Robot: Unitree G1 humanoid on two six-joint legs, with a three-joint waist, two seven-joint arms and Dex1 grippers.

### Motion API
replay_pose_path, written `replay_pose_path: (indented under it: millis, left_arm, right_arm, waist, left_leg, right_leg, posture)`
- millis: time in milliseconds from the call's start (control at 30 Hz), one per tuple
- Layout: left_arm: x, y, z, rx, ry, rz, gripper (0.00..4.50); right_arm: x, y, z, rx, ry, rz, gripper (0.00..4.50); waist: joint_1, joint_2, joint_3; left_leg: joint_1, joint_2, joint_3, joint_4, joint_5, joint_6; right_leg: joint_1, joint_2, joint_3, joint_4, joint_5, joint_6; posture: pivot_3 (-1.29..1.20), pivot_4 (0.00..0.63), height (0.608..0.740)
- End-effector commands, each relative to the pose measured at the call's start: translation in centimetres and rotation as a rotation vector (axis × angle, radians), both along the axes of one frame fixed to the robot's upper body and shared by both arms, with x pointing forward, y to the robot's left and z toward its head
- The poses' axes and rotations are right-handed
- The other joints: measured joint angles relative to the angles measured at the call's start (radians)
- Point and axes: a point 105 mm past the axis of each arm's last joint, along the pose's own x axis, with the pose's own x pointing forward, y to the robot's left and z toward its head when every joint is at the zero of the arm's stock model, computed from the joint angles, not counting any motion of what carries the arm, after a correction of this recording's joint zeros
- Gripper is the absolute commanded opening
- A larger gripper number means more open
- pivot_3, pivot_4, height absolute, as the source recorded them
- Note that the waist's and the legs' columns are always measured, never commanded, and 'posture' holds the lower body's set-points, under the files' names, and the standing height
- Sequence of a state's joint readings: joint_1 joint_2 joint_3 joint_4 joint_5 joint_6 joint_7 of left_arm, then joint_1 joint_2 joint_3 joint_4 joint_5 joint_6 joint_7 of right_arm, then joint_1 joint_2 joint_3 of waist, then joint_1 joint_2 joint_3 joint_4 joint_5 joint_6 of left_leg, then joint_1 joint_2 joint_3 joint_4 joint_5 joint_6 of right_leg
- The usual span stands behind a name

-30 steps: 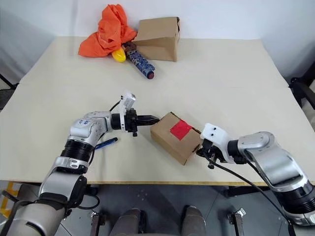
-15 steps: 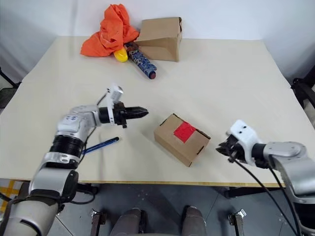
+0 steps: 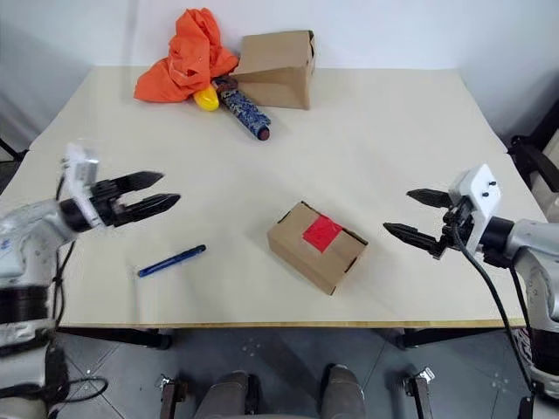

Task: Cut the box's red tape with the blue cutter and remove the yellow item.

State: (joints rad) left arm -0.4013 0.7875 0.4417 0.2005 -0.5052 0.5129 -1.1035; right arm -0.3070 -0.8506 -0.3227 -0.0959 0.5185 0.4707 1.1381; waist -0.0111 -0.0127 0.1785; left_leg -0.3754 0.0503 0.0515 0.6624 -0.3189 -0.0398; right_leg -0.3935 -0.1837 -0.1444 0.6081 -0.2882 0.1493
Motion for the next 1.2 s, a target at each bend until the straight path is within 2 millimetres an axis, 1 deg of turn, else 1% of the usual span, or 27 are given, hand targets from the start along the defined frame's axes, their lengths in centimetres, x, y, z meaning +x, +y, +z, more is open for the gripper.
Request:
replay_pose_path:
  millis: [33,67,133,200,267,333,400,467,533,567,633,733,767,933,1000,1100,1200]
  left_arm:
    - [-3.5,2.2,1.5,0.03,-0.108,-0.001,4.47]
    - [-4.5,3.0,0.7,0.052,-0.09,0.012,4.47]
    - [-6.0,3.9,-0.3,0.08,-0.07,0.028,4.47]
    - [-8.0,4.9,-1.7,0.112,-0.038,0.047,4.47]
    - [-9.8,5.7,-3.0,0.127,-0.006,0.052,4.47]
    - [-10.8,6.0,-4.0,0.145,0.016,0.054,4.47]
    - [-11.3,6.1,-4.5,0.155,0.028,0.051,4.47]
    - [-11.7,6.1,-5.4,0.189,0.048,0.034,4.47]
    - [-10.5,5.8,-5.9,0.21,0.028,0.036,4.47]
    - [-9.7,5.4,-5.9,0.204,0.016,0.028,4.47]
    - [-8.7,4.8,-6.1,0.199,0.008,0.008,4.47]
    - [-5.6,3.3,-7.2,0.22,0.013,-0.036,4.47]
    - [-5.0,3.1,-7.4,0.225,0.013,-0.042,4.47]
    - [-4.0,2.0,-9.6,0.281,0.091,-0.134,4.47]
    - [-3.5,1.7,-10.4,0.313,0.127,-0.169,4.47]
    - [-3.7,1.6,-11.4,0.361,0.189,-0.217,4.47]
    - [-3.7,2.1,-12.1,0.394,0.236,-0.208,3.95]
  right_arm:
    - [-0.8,0.3,1.4,0.04,-0.052,0.087,4.5]
    - [-0.5,0.1,1.3,0.029,-0.053,0.082,4.5]
    - [-0.2,0.0,1.3,0.03,-0.056,0.079,4.5]
    - [-0.3,0.4,1.6,0.072,-0.05,0.122,4.5]
    - [-0.7,0.9,1.7,0.076,-0.044,0.17,4.5]
    - [-1.1,1.2,1.5,0.069,-0.032,0.204,4.5]
    - [-1.7,1.5,1.6,0.082,-0.013,0.25,4.5]
    - [-3.3,2.4,3.3,0.217,-0.055,0.379,4.5]
    - [-3.4,2.9,3.7,0.217,-0.08,0.405,4.5]
    - [-3.2,3.1,3.5,0.203,-0.082,0.393,4.5]
    - [-2.9,3.3,3.4,0.199,-0.087,0.383,4.5]
    - [-2.8,4.1,3.5,0.209,-0.104,0.383,4.5]
    - [-2.8,4.2,3.5,0.21,-0.106,0.383,4.5]
    - [-3.2,4.3,3.4,0.206,-0.107,0.361,4.5]
    - [-3.7,4.3,3.4,0.202,-0.113,0.346,4.5]
    - [-4.5,4.2,3.4,0.187,-0.119,0.33,4.5]
    - [-5.1,4.4,3.7,0.175,-0.128,0.327,4.5]
  waist:
    - [0.0,0.0,0.0]
    - [0.002,0.0,0.0]
    - [0.008,0.0,0.0]
    - [0.012,0.0,0.0]
    - [0.008,0.0,0.0]
    - [0.008,0.0,0.0]
    - [0.012,0.0,0.0]
    - [0.011,0.0,0.0]
    - [0.011,0.001,0.0]
    - [0.013,0.001,0.0]
    - [0.012,0.001,0.0]
    - [0.012,0.0,0.0]
    - [0.012,0.001,0.0]
    - [-0.001,0.0,0.0]
    - [0.001,0.0,0.0]
    - [0.009,0.001,0.0]
    - [0.009,0.001,0.0]
  left_leg:
    - [0.0,0.0,0.0,0.0,0.0,0.0]
    - [0.0,0.0,0.0,0.0,-0.001,0.0]
    - [0.0,0.0,0.001,0.001,-0.001,0.001]
    - [0.001,0.0,0.002,0.002,-0.001,0.001]
    - [0.001,0.0,0.003,0.002,-0.002,0.001]
    - [0.002,0.001,0.004,0.001,-0.003,0.001]
    - [0.002,0.001,0.004,0.001,-0.003,0.001]
    - [0.002,0.001,0.004,0.001,-0.003,0.002]
    - [0.002,0.001,0.005,0.001,-0.004,0.002]
    - [0.003,0.001,0.005,0.001,-0.004,0.002]
    - [0.003,0.001,0.005,0.002,-0.004,0.002]
    - [0.004,0.001,0.007,0.002,-0.004,0.002]
    - [0.004,0.001,0.007,0.002,-0.004,0.002]
    - [0.005,0.001,0.012,0.001,-0.006,0.002]
    - [0.005,0.001,0.012,0.001,-0.006,0.002]
    - [0.005,0.001,0.013,0.002,-0.006,0.002]
    - [0.006,0.001,0.014,0.002,-0.006,0.003]
  right_leg:
    - [0.0,0.0,0.0,0.0,0.0,0.0]
    - [0.0,0.0,0.0,0.0,0.0,0.0]
    - [0.0,0.0,0.001,-0.001,0.0,0.0]
    - [0.001,0.0,0.002,-0.001,0.0,0.0]
    - [0.0,0.0,0.002,-0.001,0.0,0.0]
    - [0.0,0.0,0.003,0.0,0.0,0.0]
    - [0.0,0.0,0.003,-0.001,0.0,0.0]
    - [0.0,0.0,0.003,-0.001,0.0,0.0]
    - [0.0,0.0,0.004,-0.001,0.0,0.0]
    - [0.0,0.0,0.004,-0.001,0.0,0.0]
    - [0.0,0.0,0.005,0.0,0.0,0.0]
    - [0.0,0.001,0.006,0.001,0.0,0.0]
    - [0.0,0.001,0.006,0.002,0.0,0.0]
    - [-0.002,0.0,0.007,0.002,0.0,0.001]
    - [-0.002,0.001,0.007,0.002,0.0,0.001]
    - [-0.002,0.0,0.008,0.002,0.0,0.001]
    - [-0.002,0.0,0.009,0.002,0.0,0.001]
  posture:
    - [0.0,0.15,0.74]
    - [0.0,0.15,0.74]
    - [0.0,0.15,0.74]
    - [0.0,0.15,0.74]
    - [0.0,0.15,0.74]
    - [0.0,0.15,0.74]
    - [0.0,0.15,0.74]
    - [0.0,0.15,0.74]
    - [0.0,0.15,0.74]
    - [0.0,0.15,0.74]
    - [0.0,0.15,0.74]
    - [0.0,0.15,0.74]
    - [0.0,0.15,0.74]
    - [0.0,0.15,0.74]
    - [0.0,0.15,0.74]
    - [0.0,0.15,0.74]
    - [0.0,0.15,0.74]
